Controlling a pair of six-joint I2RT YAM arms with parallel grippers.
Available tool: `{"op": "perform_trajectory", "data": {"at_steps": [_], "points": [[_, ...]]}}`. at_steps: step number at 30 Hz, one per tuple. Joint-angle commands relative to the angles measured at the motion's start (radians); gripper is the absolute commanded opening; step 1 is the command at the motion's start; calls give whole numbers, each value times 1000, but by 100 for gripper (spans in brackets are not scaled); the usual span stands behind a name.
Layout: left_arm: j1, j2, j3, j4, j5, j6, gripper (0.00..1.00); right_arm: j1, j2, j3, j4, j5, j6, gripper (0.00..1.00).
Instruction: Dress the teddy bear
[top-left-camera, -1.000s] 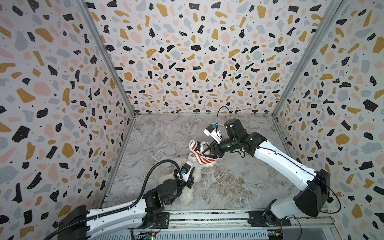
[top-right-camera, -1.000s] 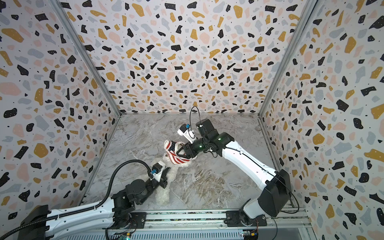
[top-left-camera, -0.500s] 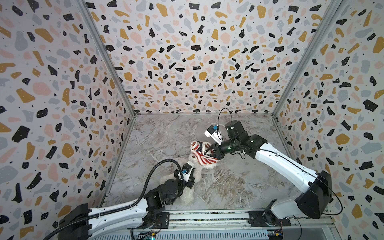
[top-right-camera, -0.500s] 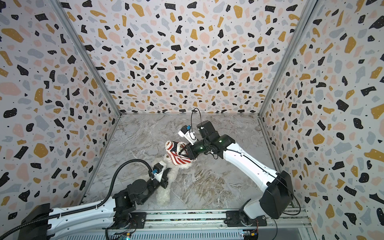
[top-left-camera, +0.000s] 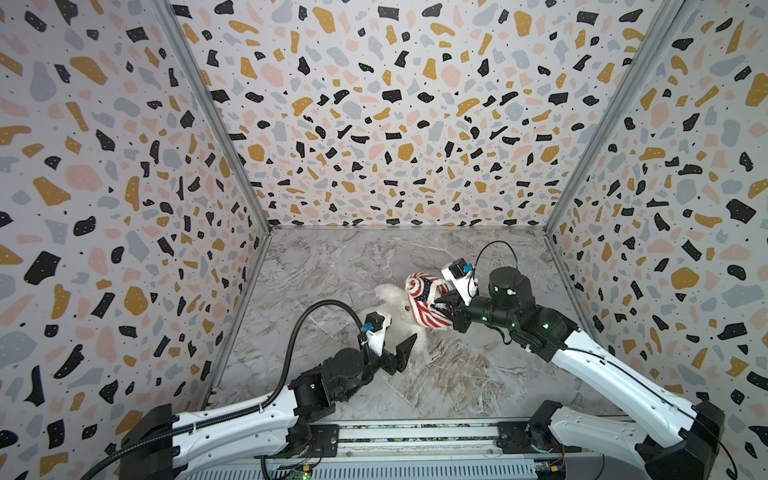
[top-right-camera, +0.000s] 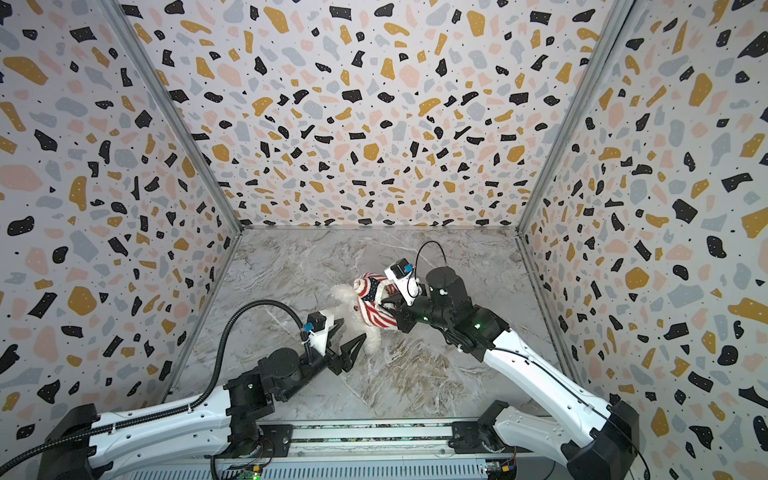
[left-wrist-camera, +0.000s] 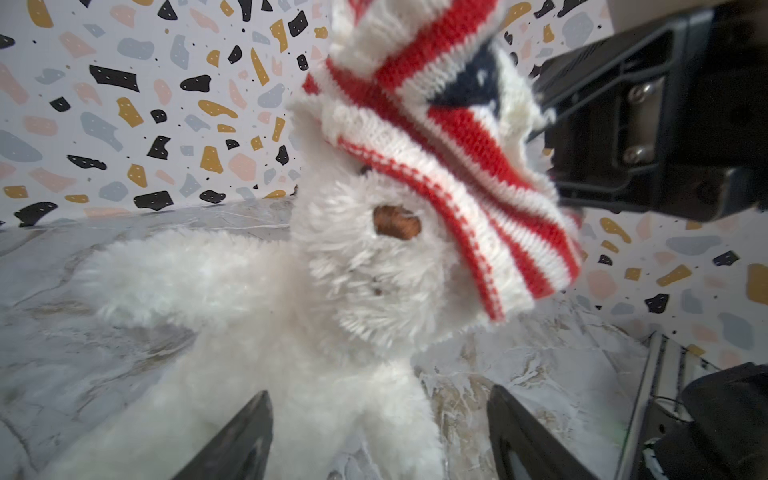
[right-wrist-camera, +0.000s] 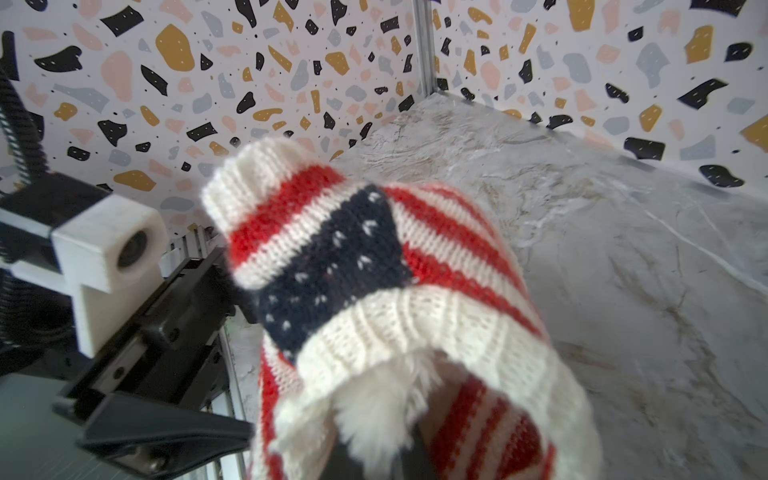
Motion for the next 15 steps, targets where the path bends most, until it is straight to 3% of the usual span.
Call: {"op": "perform_trajectory", "data": {"at_steps": [1,9,15], "points": [[21,-49,35,-10,121,-210,67,27,-35,-26,143,96,-77,0],[139,-146,78,-77,194,-424,37,68,-115,-171,316,57,-166,0],[188,-118,61,38,257,-494,27,77,-150,-235,368,-11,-211,0]]}}
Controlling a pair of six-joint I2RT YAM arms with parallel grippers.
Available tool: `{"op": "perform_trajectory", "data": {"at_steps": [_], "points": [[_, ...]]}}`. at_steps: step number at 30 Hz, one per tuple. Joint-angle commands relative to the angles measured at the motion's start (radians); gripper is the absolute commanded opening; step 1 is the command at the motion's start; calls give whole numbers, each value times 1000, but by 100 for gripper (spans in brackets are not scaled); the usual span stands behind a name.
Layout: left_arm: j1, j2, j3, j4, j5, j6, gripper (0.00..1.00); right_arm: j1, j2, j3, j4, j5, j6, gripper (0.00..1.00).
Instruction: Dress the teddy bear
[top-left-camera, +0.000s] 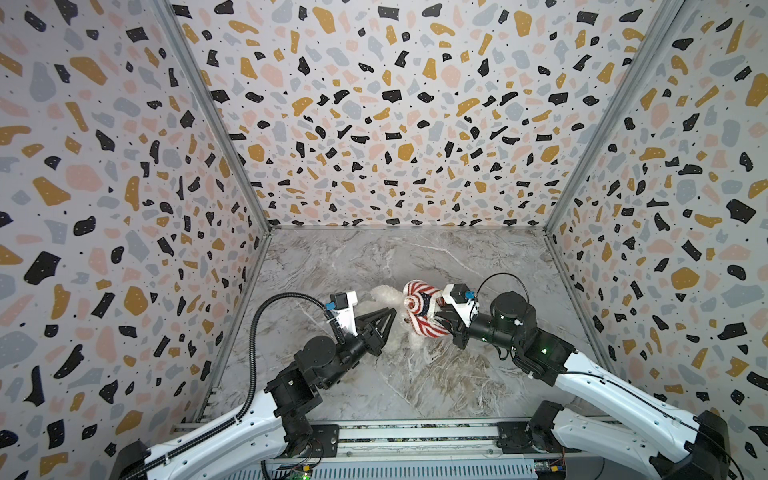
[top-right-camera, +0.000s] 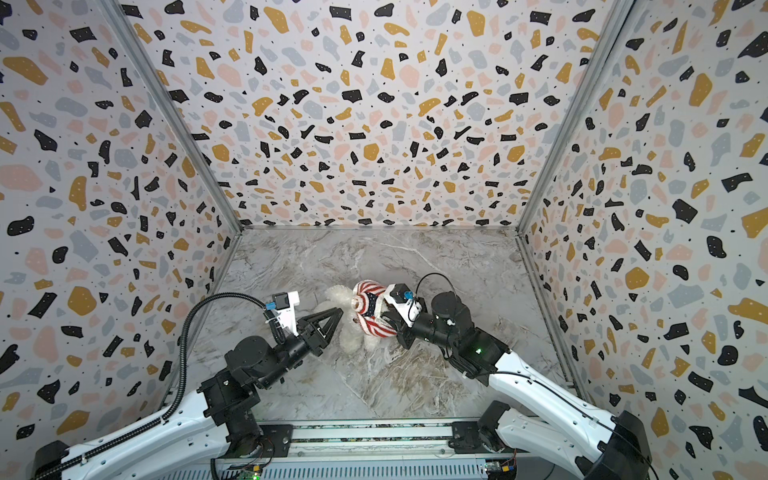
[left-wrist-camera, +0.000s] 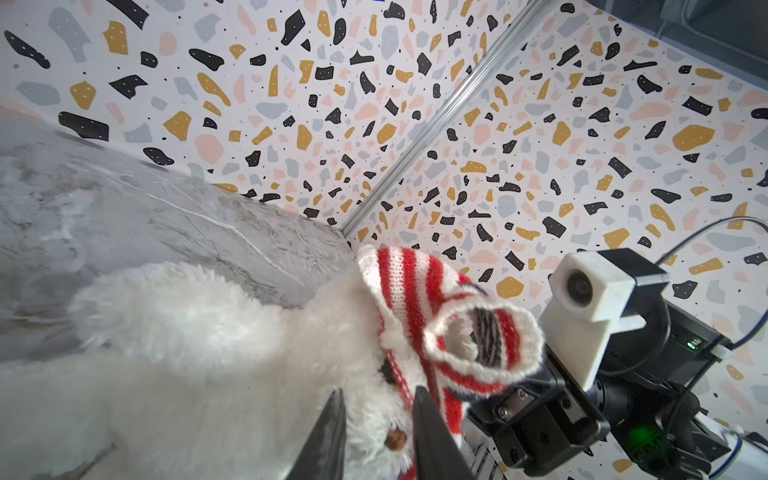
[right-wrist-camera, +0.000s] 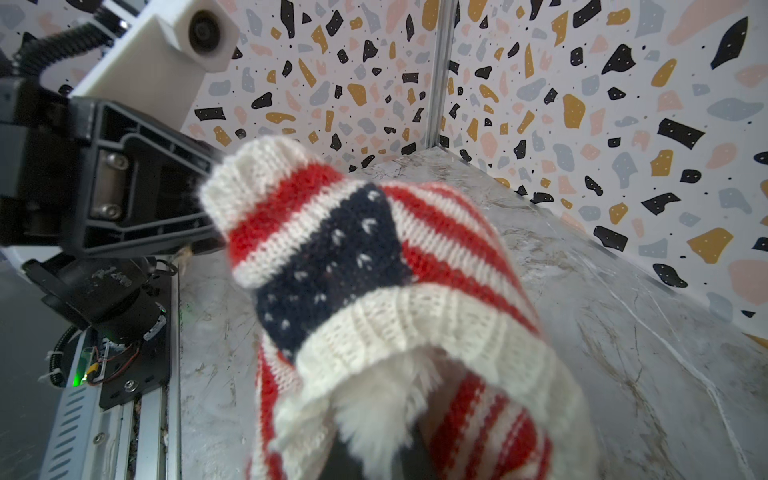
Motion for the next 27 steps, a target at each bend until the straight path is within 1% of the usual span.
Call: {"op": "perform_trajectory", "data": {"at_steps": [1,8,16,18,20,22,25,27], "points": [[7,27,10,106,68,-69,27,10,-39,-11,110,-60,-49,0],[7,91,28,186,136,-75,24,21,-59,-37,132,-80,-70,0],[7,117,39,203,154,-72,24,27,-58,-40,131,-79,-94,0],[7,121,43,211,161,-71,26,27,-57,-39,127,-78,-99,0],[8,121,45,215,161,-74,30,29,-58,-36,122,-81,-105,0],[7,120,49,207,156,-69,30,30,-62,-37,124,-84,-108,0],[8,120,50,196,140,-64,25,31,-69,-40,123,-84,-113,0],[8,118,50,191,137,-61,20,33,-72,-40,121,-78,-115,0]]}}
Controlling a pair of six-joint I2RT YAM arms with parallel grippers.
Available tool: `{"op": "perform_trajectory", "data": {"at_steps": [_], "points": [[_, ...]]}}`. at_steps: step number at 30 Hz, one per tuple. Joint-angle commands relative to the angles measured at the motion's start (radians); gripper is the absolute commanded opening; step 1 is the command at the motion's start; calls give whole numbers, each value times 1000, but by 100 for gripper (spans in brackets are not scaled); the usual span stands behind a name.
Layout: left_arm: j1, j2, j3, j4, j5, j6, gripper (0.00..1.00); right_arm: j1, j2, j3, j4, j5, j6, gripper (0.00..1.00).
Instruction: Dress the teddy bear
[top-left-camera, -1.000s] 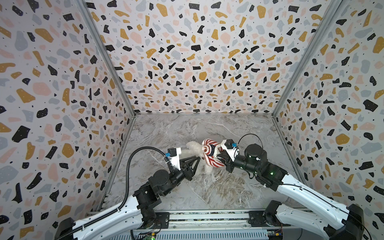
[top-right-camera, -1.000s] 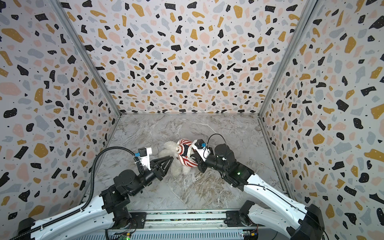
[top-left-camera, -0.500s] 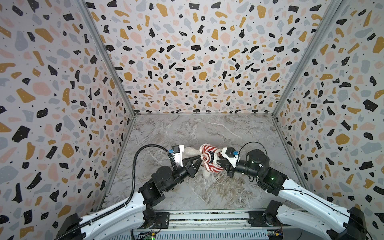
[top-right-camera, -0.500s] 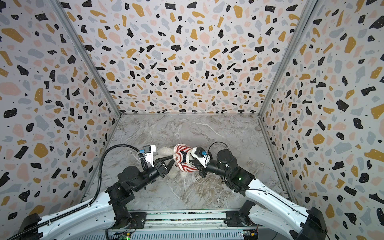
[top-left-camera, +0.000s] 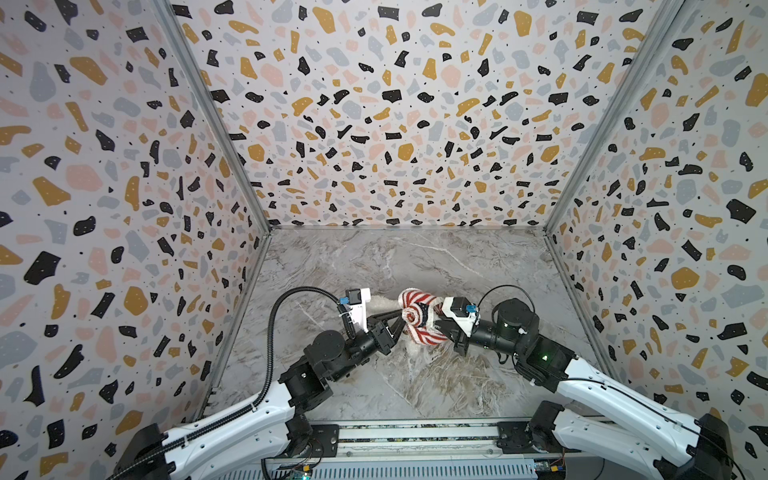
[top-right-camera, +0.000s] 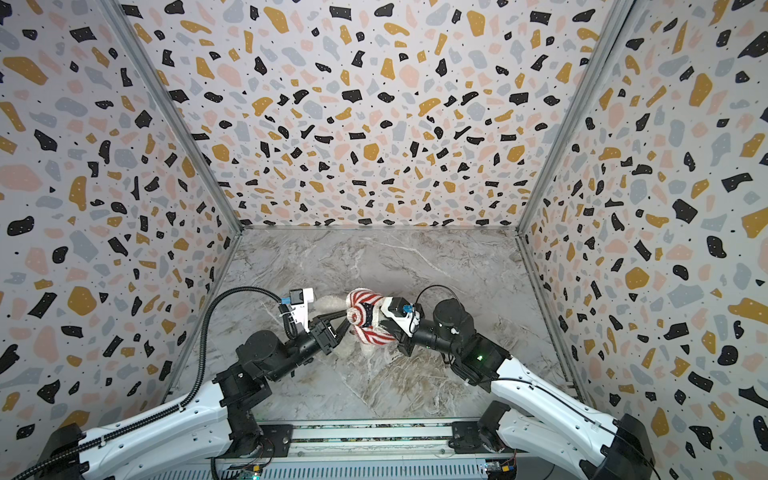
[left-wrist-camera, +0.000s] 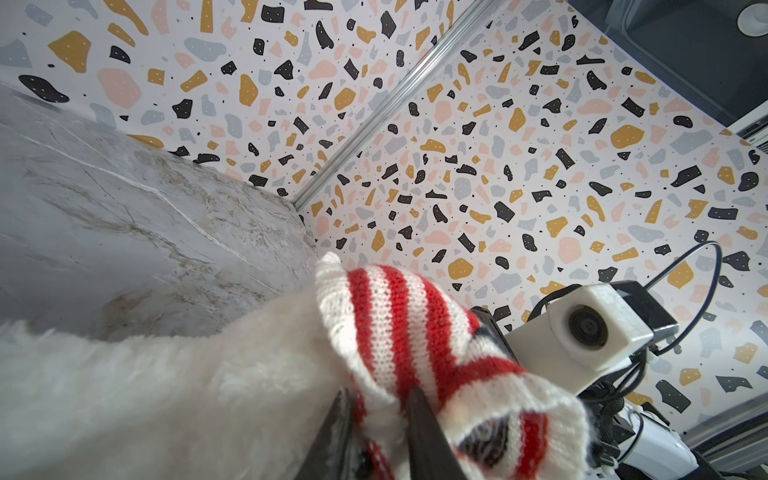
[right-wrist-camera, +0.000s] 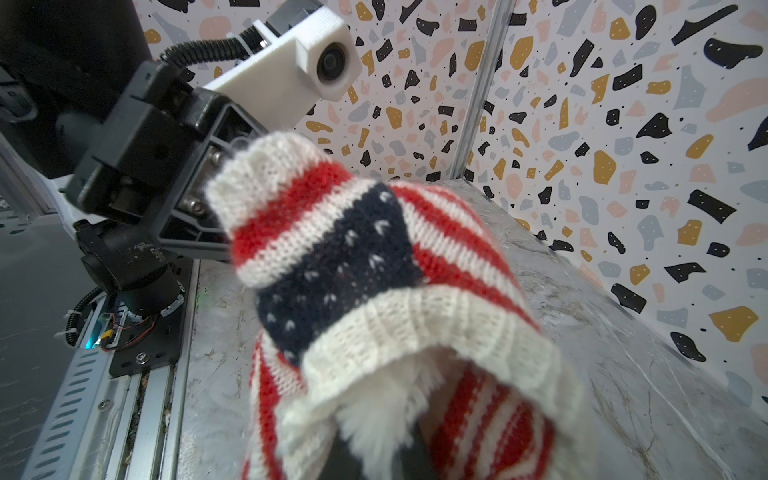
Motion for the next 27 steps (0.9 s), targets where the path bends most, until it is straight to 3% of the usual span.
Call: {"op": "perform_trajectory", "data": {"at_steps": [1,5,14,27], "points": [[6,-7,39,37,-1,17,14,8,-38,8,54,-13,-16,0],[6,-25,36,11,-23,26,0,10,-55,2,53,0,-15,0],[18,-84,39,-222,-146,66,0,10,-93,-16,37,56,-20,0],[72,-132,-1,-462,-226,66,0,10,-146,-42,50,67,-28,0]]}}
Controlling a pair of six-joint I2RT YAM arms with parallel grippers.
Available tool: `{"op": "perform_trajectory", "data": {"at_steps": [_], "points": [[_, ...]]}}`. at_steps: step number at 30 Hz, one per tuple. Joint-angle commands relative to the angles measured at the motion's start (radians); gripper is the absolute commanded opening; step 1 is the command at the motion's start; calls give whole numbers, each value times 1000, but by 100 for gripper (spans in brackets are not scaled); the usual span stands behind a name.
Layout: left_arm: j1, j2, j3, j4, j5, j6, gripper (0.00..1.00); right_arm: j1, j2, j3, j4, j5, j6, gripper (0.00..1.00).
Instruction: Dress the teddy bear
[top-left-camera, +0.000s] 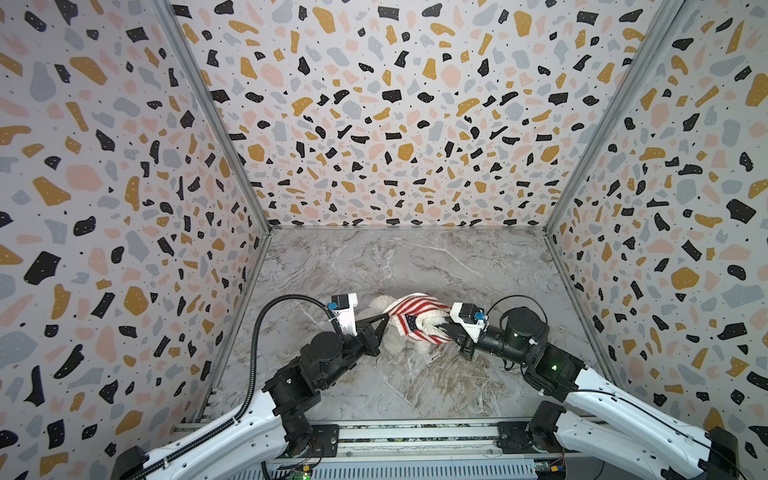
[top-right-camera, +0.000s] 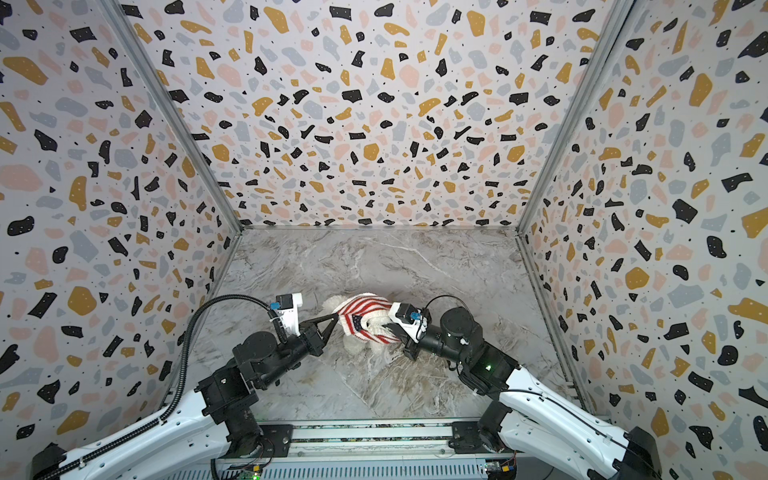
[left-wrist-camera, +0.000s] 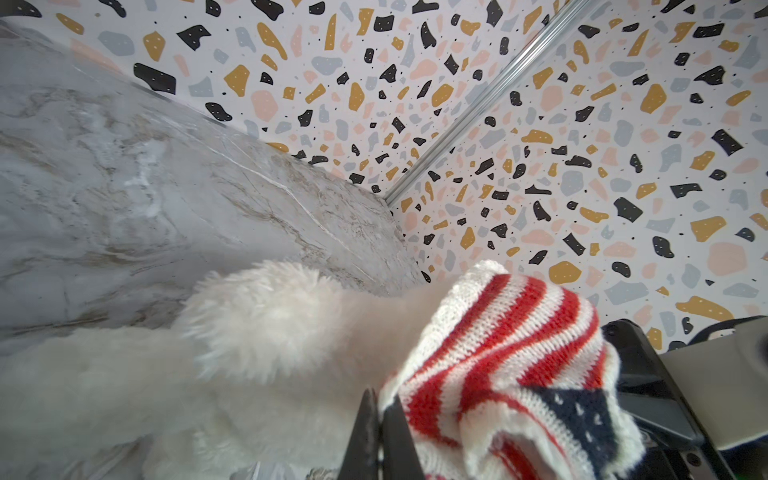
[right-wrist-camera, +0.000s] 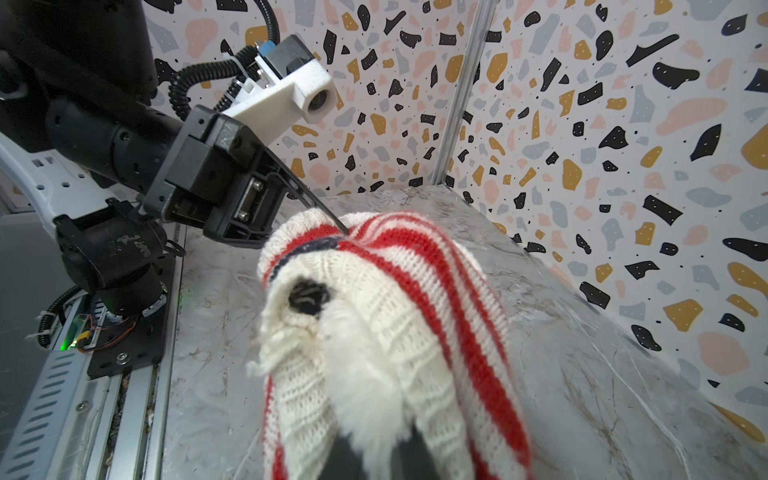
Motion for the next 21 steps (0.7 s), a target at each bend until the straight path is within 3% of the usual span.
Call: {"op": "perform_trajectory", "data": {"at_steps": [1,6,11,21], "points": [[30,2,-19,-82,-55,21,0,2,-46,14,55,-6,-17,0],[32,41,-14,45,59,71,0,15,-15,33,23,7,-28,0],[32,38,10,192,155,110,0,84,53,80,-59,119,-77,0],[37,90,91,90,-10,102,0,313,161,143,-159,379,-232,0]]}}
